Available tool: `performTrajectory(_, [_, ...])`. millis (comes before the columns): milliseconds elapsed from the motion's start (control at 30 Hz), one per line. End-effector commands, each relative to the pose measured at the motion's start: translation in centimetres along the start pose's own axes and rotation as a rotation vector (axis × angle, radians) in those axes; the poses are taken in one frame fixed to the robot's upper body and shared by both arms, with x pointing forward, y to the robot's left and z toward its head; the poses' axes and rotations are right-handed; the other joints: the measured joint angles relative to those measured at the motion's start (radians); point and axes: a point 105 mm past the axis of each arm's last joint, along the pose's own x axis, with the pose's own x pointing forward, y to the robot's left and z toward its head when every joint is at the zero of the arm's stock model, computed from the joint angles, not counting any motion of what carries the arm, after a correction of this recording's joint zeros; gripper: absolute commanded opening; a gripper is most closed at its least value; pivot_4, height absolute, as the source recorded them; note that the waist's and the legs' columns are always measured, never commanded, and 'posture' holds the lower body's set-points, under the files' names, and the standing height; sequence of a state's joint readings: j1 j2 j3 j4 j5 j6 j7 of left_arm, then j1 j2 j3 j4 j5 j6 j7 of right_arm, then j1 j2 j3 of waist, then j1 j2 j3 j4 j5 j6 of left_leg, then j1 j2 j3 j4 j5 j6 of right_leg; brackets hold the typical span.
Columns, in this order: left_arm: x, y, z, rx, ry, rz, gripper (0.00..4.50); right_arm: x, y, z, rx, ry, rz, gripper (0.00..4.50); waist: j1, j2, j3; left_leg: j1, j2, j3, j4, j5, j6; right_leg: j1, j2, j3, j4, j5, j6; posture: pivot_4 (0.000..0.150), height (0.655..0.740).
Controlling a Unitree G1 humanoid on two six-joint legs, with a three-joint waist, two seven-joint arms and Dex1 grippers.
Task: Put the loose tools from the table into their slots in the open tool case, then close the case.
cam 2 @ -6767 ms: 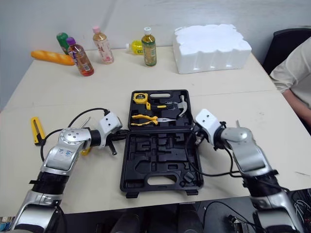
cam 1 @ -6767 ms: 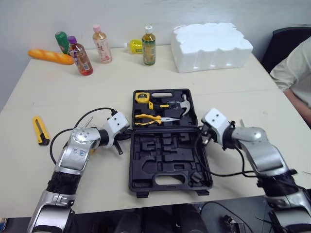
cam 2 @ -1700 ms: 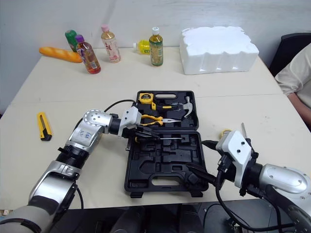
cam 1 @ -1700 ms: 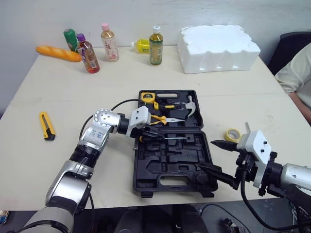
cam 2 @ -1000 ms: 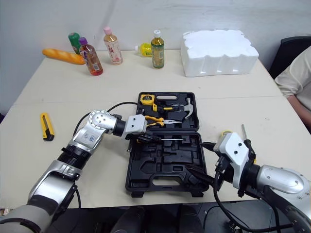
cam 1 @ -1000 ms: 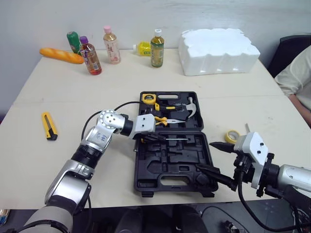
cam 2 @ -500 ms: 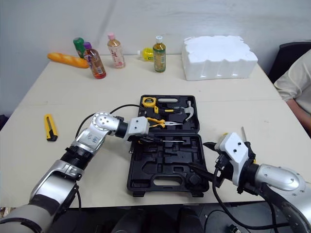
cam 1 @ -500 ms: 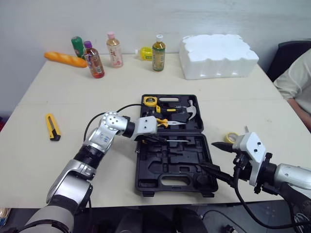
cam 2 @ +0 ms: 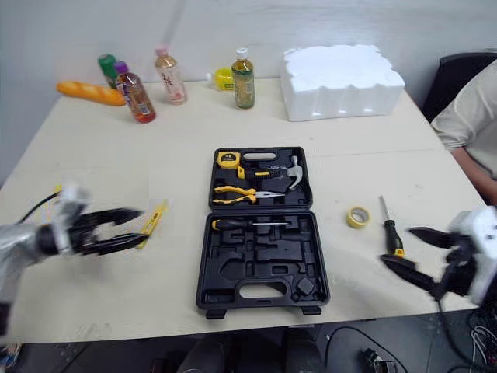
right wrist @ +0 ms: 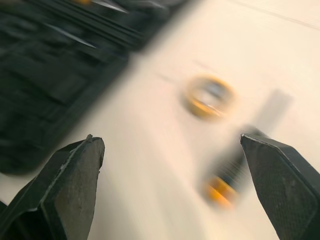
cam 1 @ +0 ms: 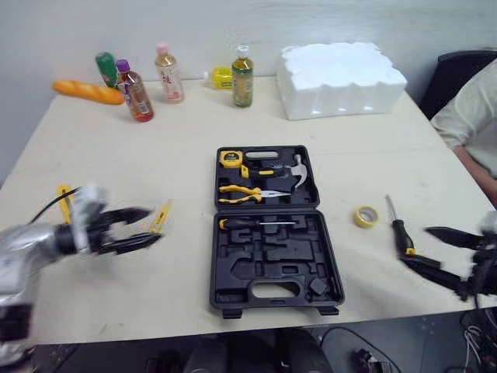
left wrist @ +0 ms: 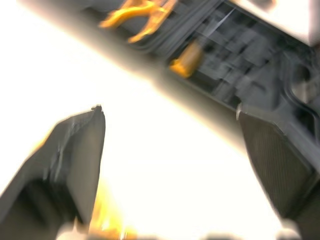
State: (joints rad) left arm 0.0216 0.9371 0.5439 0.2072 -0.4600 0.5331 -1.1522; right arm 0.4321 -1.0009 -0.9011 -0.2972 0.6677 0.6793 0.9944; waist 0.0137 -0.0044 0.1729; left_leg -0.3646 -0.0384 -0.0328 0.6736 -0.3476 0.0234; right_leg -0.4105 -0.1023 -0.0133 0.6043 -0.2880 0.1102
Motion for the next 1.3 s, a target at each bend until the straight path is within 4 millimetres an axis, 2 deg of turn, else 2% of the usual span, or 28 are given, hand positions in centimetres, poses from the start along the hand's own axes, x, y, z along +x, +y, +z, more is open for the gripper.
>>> performTrajectory(33, [-5.6, 2.9, 0.3, 0.02, -0.038, 0.223, 4.46, -1.7, -2.8, -0.1, -0.036, 0.007, -0.082, 4.5, 0.002, -0.003, 0.001, 0.002, 0.0, 0.0, -0.004, 0.001, 0.0, 0.001, -0.001, 0.0, -0.002, 0.0, -0.001, 0.15, 0.74])
performTrajectory(100, [-8.5, 3.2, -0.9, -0.035, -0.02, 0.273, 4.46, -2.2, -4.6, -0.8, -0.025, 0.024, -0.14, 4.5, 0.01, -0.003, 0.002, 0.006, 0.0, 0.0, -0.009, 0.002, 0.0, 0.004, -0.002, -0.001, -0.005, -0.001, -0.006, 0.15, 0.74])
performTrajectory(200, [-10.2, 3.0, -2.0, -0.078, 0.002, 0.289, 4.46, -2.4, -5.9, -1.3, -0.015, 0.029, -0.179, 4.5, 0.011, 0.0, 0.003, 0.006, 0.0, 0.001, -0.011, 0.002, 0.0, 0.004, -0.003, -0.001, -0.006, -0.003, -0.01, 0.15, 0.74])
performTrajectory(267, [-11.3, 3.5, -3.3, -0.082, 0.021, 0.35, 4.46, -1.9, -6.8, -1.6, 0.025, 0.001, -0.214, 4.5, 0.009, 0.002, 0.003, 0.006, 0.0, 0.001, -0.012, 0.002, 0.0, 0.003, -0.004, -0.001, -0.007, -0.003, -0.01, 0.15, 0.74])
performTrajectory(300, [-11.9, 4.5, -3.7, -0.069, 0.015, 0.435, 4.46, -1.6, -6.7, -2.4, -0.009, 0.042, -0.203, 4.5, 0.008, 0.003, 0.004, 0.006, 0.0, 0.002, -0.012, 0.002, 0.0, 0.003, -0.004, -0.001, -0.007, -0.003, -0.01, 0.15, 0.74])
performTrajectory(367, [-12.5, 5.5, -3.9, -0.051, 0.004, 0.526, 4.46, -1.6, -6.6, -3.3, -0.063, 0.101, -0.18, 4.5, 0.009, 0.003, 0.004, 0.006, 0.0, 0.002, -0.014, 0.002, -0.001, 0.002, -0.004, -0.001, -0.006, -0.002, -0.009, 0.15, 0.74])
performTrajectory(500, [-11.4, 5.2, -4.2, -0.02, 0.046, 0.473, 4.46, -2.1, -7.4, -1.5, -0.03, 0.037, -0.186, 4.5, 0.004, 0.005, 0.004, 0.006, 0.0, 0.004, -0.018, 0.002, -0.001, 0.0, -0.004, 0.0, -0.006, -0.001, -0.006, 0.15, 0.74])
performTrajectory(600, [-8.5, 4.8, -2.3, 0.043, 0.008, 0.388, 4.46, -0.8, -5.7, -1.0, -0.047, 0.024, -0.123, 4.5, 0.002, 0.004, 0.003, 0.008, 0.0, 0.005, -0.018, 0.002, -0.002, 0.001, -0.004, 0.0, -0.006, 0.0, -0.005, 0.15, 0.74])
performTrajectory(700, [-5.8, 3.5, -0.3, 0.091, -0.025, 0.271, 4.46, 0.4, -3.8, -0.3, -0.029, -0.033, -0.079, 4.5, 0.005, 0.003, 0.003, 0.009, 0.001, 0.004, -0.019, 0.004, -0.004, 0.001, -0.003, 0.0, -0.005, 0.0, -0.005, 0.15, 0.74])
performTrajectory(800, [-2.1, -0.3, 2.4, 0.16, -0.027, 0.018, 4.46, 1.5, 0.0, 0.0, -0.025, -0.074, -0.008, 4.5, 0.008, 0.002, 0.003, 0.009, 0.001, 0.004, -0.021, 0.004, -0.004, 0.0, -0.003, 0.0, -0.005, 0.0, -0.005, 0.15, 0.74])
performTrajectory(967, [2.6, -7.4, 5.8, 0.3, -0.015, -0.378, 4.46, 1.8, 3.6, 0.9, 0.021, -0.178, -0.085, 4.5, 0.009, 0.003, 0.003, 0.008, 0.001, 0.004, -0.021, 0.007, -0.011, 0.0, -0.002, 0.0, -0.006, 0.0, -0.005, 0.15, 0.74])
performTrajectory(1067, [5.5, -10.2, 8.6, 0.381, -0.084, -0.522, 4.46, 2.4, 4.9, 0.5, 0.048, -0.185, -0.135, 4.5, 0.009, 0.003, 0.003, 0.008, 0.0, 0.004, -0.019, 0.008, -0.012, 0.0, -0.001, 0.001, -0.005, 0.001, -0.003, 0.15, 0.74])
performTrajectory(1133, [7.9, -12.4, 10.7, 0.391, -0.142, -0.596, 4.46, 3.0, 5.2, -0.6, 0.082, -0.149, -0.193, 4.5, 0.013, 0.003, 0.003, 0.009, 0.0, 0.004, -0.017, 0.008, -0.012, 0.001, 0.0, 0.001, -0.003, 0.001, -0.003, 0.15, 0.74])
performTrajectory(1200, [9.3, -14.5, 11.7, 0.437, -0.163, -0.675, 4.46, 3.5, 5.7, -1.5, 0.114, -0.118, -0.224, 4.5, 0.011, 0.003, 0.003, 0.008, 0.0, 0.004, -0.014, 0.009, -0.012, 0.001, 0.001, 0.001, 0.001, 0.001, -0.003, 0.15, 0.74])
performTrajectory(1300, [10.4, -17.5, 12.5, 0.54, -0.192, -0.81, 4.46, 4.7, 6.5, -2.3, 0.165, -0.109, -0.236, 4.5, -0.002, 0.003, 0.003, 0.008, 0.0, 0.006, -0.013, 0.009, -0.013, 0.0, 0.004, 0.004, 0.006, 0.001, -0.003, 0.15, 0.74])
